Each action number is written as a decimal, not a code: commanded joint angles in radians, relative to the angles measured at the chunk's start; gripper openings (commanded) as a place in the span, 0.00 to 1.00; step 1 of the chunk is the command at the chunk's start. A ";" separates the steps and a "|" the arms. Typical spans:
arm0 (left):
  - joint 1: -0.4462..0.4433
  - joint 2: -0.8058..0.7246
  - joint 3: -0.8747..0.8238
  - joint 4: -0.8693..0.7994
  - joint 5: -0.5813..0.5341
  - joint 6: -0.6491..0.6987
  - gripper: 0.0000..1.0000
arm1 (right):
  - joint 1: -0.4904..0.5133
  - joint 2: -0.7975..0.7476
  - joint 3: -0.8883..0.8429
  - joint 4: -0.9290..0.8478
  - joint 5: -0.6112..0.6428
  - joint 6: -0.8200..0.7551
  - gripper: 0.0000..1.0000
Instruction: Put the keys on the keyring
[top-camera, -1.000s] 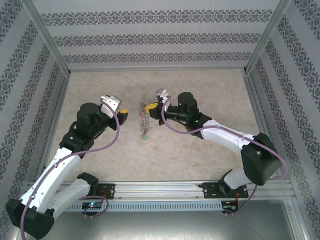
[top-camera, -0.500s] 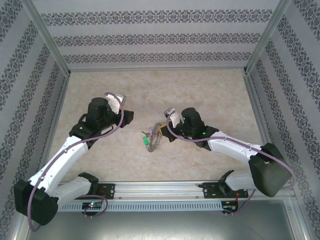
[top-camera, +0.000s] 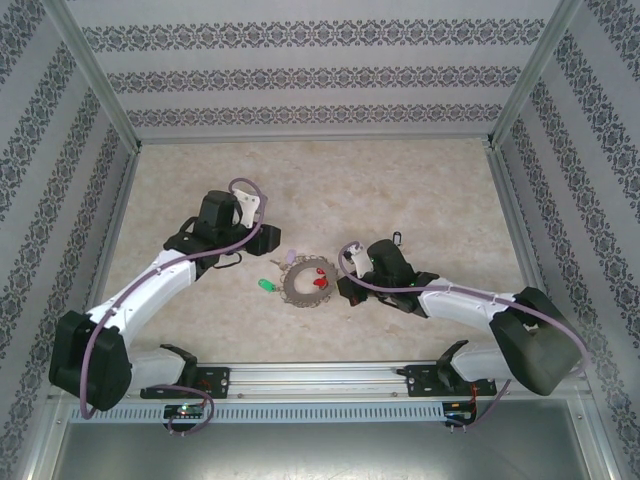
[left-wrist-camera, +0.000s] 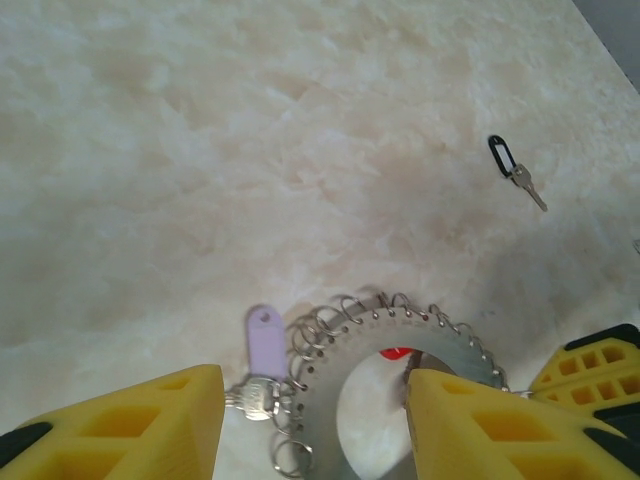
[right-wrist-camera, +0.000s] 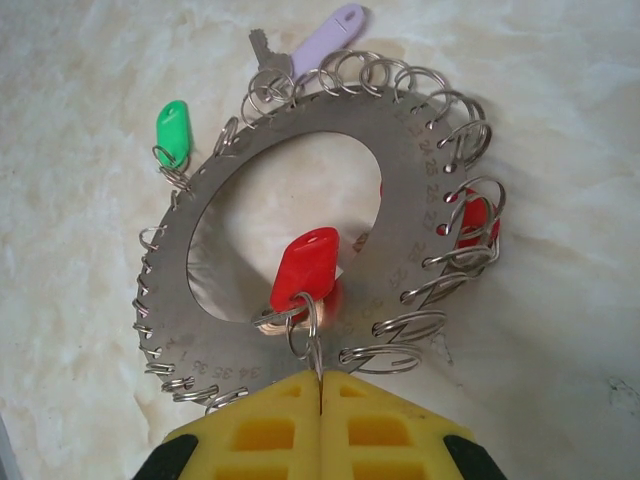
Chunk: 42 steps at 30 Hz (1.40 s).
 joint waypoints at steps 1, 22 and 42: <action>0.011 0.005 -0.003 0.065 0.060 -0.069 0.52 | 0.003 0.022 -0.019 0.010 0.018 0.030 0.00; 0.011 0.065 -0.060 0.105 0.045 -0.100 0.52 | 0.015 -0.026 0.137 -0.275 -0.035 0.181 0.28; 0.011 -0.065 -0.178 0.189 -0.109 -0.121 0.59 | 0.154 -0.001 0.066 -0.230 0.065 0.546 0.28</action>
